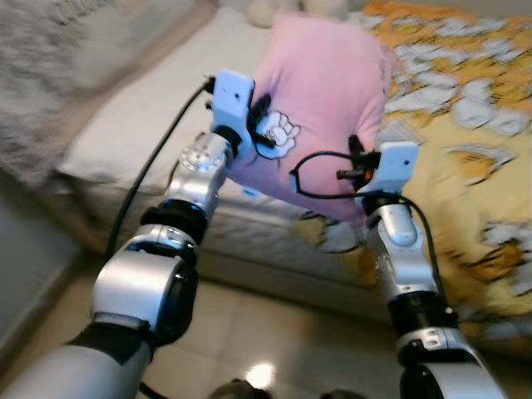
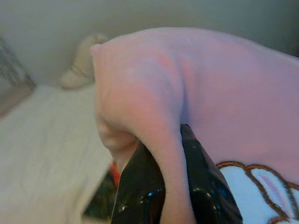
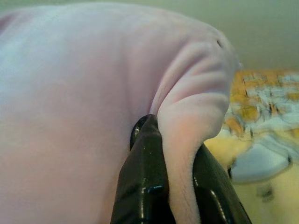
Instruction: Clean up the room
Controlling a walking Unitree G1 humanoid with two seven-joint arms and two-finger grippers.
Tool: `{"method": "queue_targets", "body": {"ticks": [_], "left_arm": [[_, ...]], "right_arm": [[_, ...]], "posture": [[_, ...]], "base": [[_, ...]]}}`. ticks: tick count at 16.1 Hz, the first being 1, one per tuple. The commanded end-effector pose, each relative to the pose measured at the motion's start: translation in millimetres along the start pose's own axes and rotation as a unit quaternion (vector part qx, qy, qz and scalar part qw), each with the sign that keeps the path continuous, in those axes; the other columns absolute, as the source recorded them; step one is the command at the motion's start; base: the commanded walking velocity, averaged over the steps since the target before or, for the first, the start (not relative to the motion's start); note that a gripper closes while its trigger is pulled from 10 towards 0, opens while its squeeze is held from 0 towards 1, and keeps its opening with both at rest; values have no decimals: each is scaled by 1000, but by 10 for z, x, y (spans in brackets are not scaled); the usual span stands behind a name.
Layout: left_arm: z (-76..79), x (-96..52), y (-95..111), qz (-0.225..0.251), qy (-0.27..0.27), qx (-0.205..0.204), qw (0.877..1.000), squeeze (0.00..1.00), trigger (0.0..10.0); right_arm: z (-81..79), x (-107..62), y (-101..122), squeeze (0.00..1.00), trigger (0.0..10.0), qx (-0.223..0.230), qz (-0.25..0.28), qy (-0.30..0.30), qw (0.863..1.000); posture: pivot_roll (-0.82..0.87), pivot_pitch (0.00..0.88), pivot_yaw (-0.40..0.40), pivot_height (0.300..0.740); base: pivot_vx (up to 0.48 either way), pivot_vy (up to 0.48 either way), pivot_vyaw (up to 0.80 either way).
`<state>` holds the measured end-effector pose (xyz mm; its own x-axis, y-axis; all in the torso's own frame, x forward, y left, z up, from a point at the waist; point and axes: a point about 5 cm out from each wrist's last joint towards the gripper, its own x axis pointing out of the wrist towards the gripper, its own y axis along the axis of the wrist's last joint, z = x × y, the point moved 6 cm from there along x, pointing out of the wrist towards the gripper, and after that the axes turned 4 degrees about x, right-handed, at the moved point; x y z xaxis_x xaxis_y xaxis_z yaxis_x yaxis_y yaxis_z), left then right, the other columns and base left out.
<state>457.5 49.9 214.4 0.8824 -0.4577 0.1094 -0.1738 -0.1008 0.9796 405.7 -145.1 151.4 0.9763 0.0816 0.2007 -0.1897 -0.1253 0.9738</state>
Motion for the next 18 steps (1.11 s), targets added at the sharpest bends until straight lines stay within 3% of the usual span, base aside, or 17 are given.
{"method": "queue_targets", "body": {"ticks": [1,5,8,10,18], "left_arm": [[-114,-22,36,4,12,8,1000,0,10000],[-79,-29,-16,-1,6,4,1000,0,10000],[-103,-32,-27,0,23,-11,1000,0,10000],[-85,-23,0,7,28,4,1000,0,10000],[-133,-28,-1,6,41,-7,999,0,10000]], "right_arm": [[-20,-5,-17,0,10000,4,-1,0,1000],[-32,-50,-117,0,10000,-18,-20,1,1000],[-11,-41,-128,0,10000,-14,-21,1,1000],[-24,-39,-92,0,10000,-19,-14,6,1000],[-79,-60,-146,0,10000,-15,-21,16,1000]], "posture": [[-14,0,92,740],[-7,0,84,740],[-12,0,84,740],[-14,0,81,740],[-6,0,73,740]], "base": [[0,472,0],[0,472,-200],[95,0,-533],[480,0,0],[480,0,0]]}}
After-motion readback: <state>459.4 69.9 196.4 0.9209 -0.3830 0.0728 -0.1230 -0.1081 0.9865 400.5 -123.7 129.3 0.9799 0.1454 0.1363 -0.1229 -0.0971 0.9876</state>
